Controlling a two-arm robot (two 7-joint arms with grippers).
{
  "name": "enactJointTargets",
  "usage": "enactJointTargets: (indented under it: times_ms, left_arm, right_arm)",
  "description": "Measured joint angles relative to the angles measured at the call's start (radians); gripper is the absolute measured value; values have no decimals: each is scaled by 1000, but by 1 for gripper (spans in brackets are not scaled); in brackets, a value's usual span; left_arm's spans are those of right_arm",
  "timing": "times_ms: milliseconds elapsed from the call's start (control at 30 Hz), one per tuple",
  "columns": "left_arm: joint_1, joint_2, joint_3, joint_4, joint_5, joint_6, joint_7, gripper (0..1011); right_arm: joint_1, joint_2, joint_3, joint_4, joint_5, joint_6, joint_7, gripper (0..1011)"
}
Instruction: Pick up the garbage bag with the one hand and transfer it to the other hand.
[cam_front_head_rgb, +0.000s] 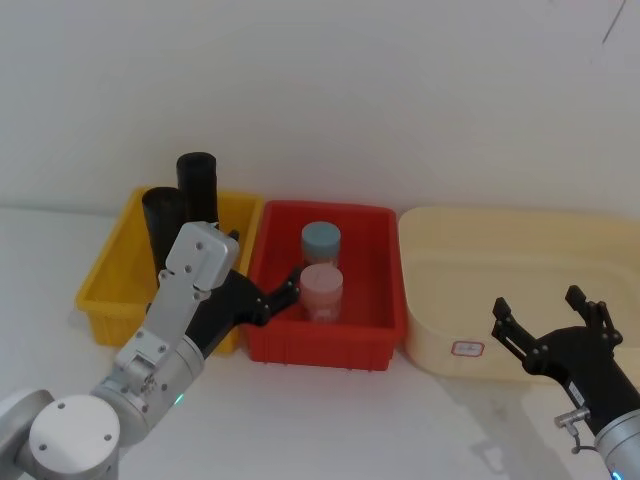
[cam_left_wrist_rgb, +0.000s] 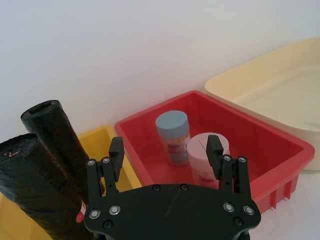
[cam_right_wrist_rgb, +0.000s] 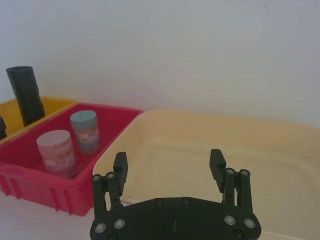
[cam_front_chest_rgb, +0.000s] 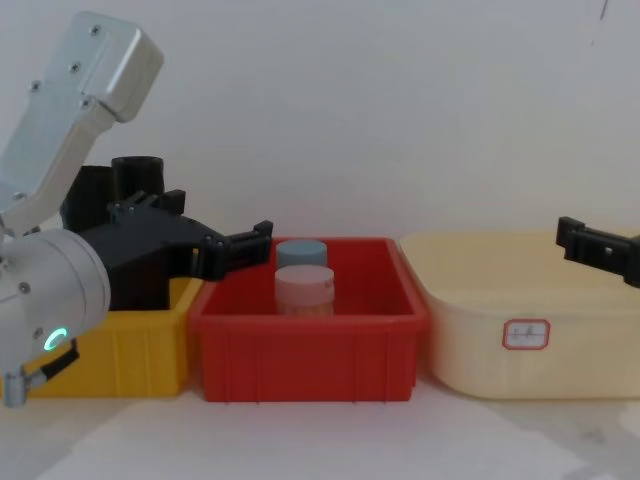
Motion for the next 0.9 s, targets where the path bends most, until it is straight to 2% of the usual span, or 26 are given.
enactJointTargets:
  times_ms: [900]
  left_arm:
    - [0,0,0,0,0,0,0,1001]
  right_arm:
    - [0,0,0,0,0,0,0,1001]
